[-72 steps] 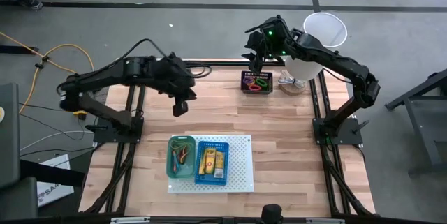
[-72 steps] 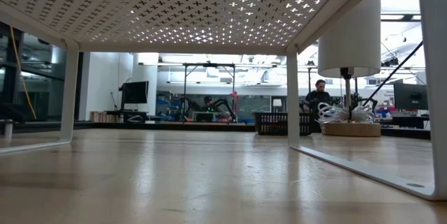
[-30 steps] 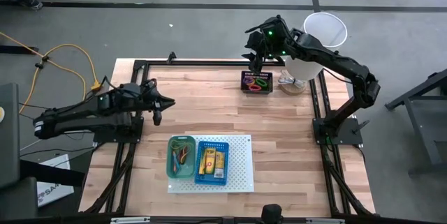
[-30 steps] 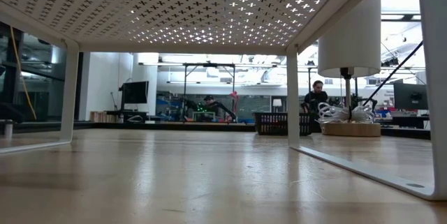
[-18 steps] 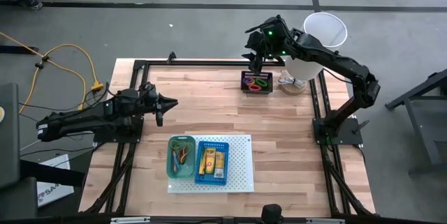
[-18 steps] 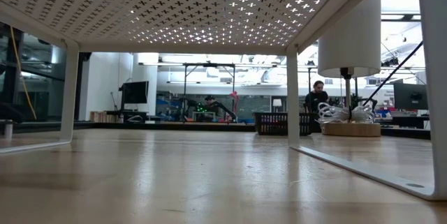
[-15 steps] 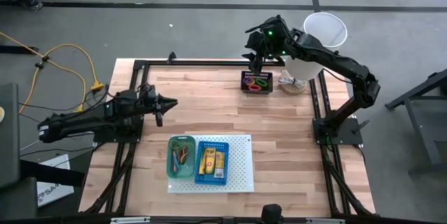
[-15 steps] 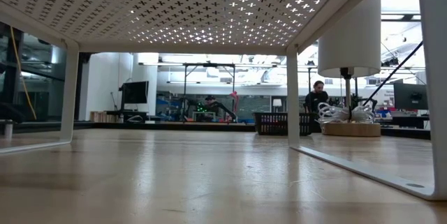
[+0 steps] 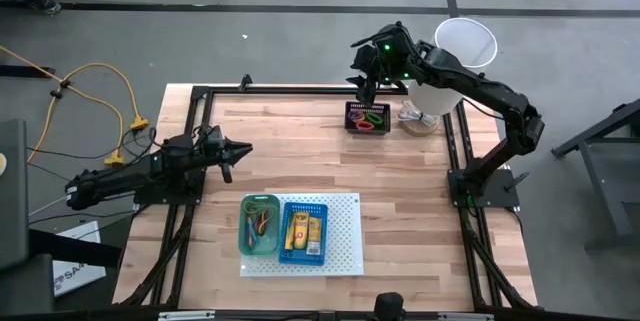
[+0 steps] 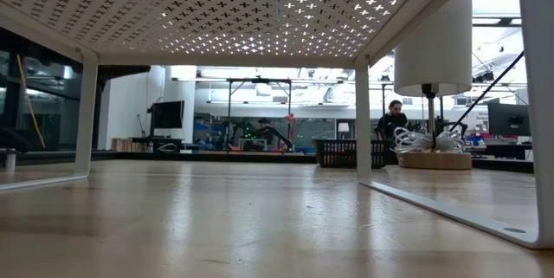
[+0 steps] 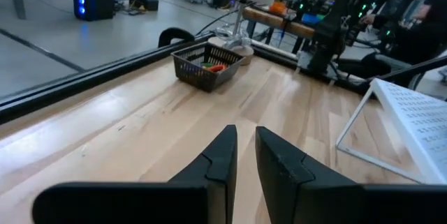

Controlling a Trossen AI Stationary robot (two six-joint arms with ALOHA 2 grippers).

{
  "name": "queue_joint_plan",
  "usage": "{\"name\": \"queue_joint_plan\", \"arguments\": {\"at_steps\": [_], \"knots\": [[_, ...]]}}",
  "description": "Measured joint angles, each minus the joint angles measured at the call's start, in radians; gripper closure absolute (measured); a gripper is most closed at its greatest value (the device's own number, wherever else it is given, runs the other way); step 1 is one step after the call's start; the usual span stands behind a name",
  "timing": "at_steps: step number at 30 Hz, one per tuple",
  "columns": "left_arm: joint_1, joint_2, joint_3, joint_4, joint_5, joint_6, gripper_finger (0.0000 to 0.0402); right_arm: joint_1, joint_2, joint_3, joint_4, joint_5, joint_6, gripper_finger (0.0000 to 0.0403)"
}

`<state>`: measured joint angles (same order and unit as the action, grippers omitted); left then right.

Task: Pick & Place Office Desk Supplies
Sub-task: Put the black bin on the shelf

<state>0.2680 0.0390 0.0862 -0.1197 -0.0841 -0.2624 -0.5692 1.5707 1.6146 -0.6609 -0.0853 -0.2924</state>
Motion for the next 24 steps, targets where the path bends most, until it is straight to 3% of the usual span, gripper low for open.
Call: {"name": "queue_joint_plan", "arguments": {"at_steps": [24], "knots": [[-0.038,-0.013,-0.078,0.127,0.014,-0.005,0.0351,0.0,0.0,0.0,0.0,0.0,0.0,0.0233]]}}
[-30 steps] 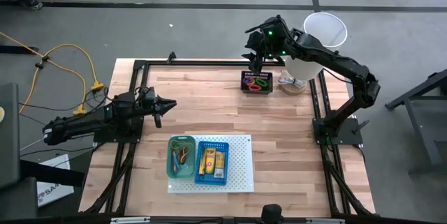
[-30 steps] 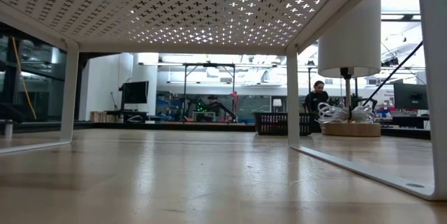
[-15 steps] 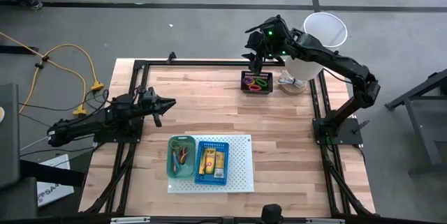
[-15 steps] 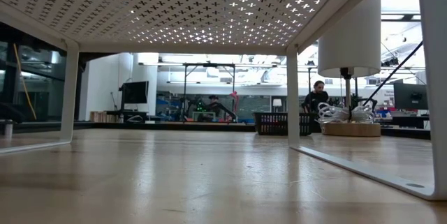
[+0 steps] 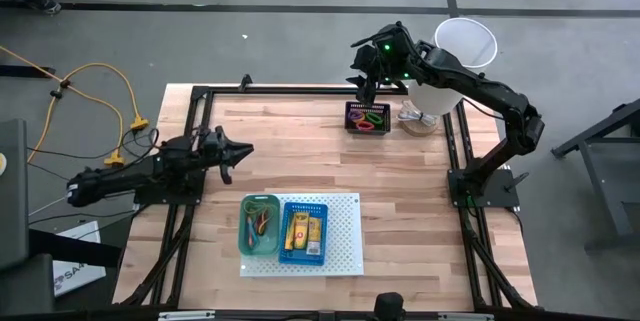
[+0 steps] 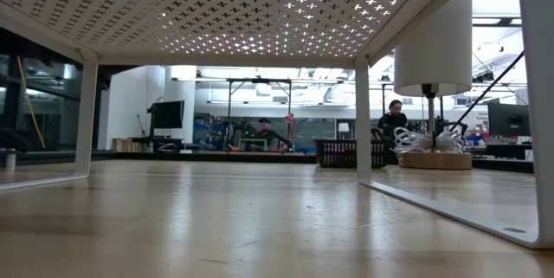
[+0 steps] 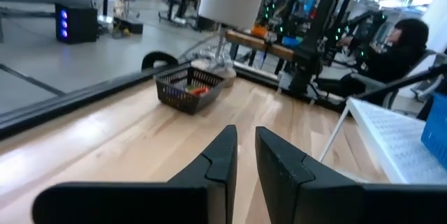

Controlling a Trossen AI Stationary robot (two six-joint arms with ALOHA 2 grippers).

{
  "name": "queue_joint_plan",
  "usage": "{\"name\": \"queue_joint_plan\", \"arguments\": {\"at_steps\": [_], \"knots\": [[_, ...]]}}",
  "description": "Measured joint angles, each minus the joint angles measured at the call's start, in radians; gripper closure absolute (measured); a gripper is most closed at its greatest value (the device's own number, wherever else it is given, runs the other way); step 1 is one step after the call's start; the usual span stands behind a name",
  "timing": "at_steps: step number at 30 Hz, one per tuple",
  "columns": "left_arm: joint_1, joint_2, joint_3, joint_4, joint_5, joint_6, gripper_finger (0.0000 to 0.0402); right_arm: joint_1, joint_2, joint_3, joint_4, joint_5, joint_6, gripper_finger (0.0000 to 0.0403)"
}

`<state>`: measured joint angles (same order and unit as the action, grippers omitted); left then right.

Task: Pick & Place Office Desk Supplies
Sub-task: Put the black bin on the shelf

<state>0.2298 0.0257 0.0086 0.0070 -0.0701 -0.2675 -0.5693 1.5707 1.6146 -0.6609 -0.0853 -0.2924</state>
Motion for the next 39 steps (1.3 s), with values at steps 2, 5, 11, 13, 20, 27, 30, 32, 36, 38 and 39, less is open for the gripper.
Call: {"name": "queue_joint_plan", "arguments": {"at_steps": [2,5,11,13,20,27,30,32,36,38,39], "knots": [[0.003,0.023,0.0,-0.001,0.012,-0.012,0.0351,0.0,0.0,0.0,0.0,0.0,0.0,0.0233],[0.014,0.068,0.0,-0.001,0.02,-0.017,0.0351,0.0,0.0,0.0,0.0,0.0,0.0,0.0233],[0.057,0.128,0.0,-0.003,0.065,-0.018,0.0351,0.0,0.0,0.0,0.0,0.0,0.0,0.0233],[0.071,0.135,0.0,-0.003,0.075,-0.013,0.0351,0.0,0.0,0.0,0.0,0.0,0.0,0.0233],[0.073,0.135,-0.001,-0.002,0.079,-0.011,0.0351,0.0,0.0,0.0,0.0,0.0,0.0,0.0233],[0.073,0.135,-0.001,-0.001,0.079,-0.01,0.0351,0.0,0.0,0.0,0.0,0.0,0.0,0.0233],[0.073,0.135,-0.001,0.001,0.088,-0.01,0.0351,0.0,0.0,0.0,0.0,0.0,0.0,0.0233],[0.073,0.135,-0.001,0.002,0.092,-0.01,0.0351,0.0,0.0,0.0,0.0,0.0,0.0,0.0233],[0.073,0.135,-0.001,0.002,0.094,-0.01,0.0351,0.0,0.0,0.0,0.0,0.0,0.0,0.0233],[0.073,0.135,-0.001,0.002,0.094,-0.01,0.0351,0.0,0.0,0.0,0.0,0.0,0.0,0.0233],[0.073,0.135,-0.001,0.002,0.094,-0.01,0.0351,0.0,0.0,0.0,0.0,0.0,0.0,0.0233]]}}
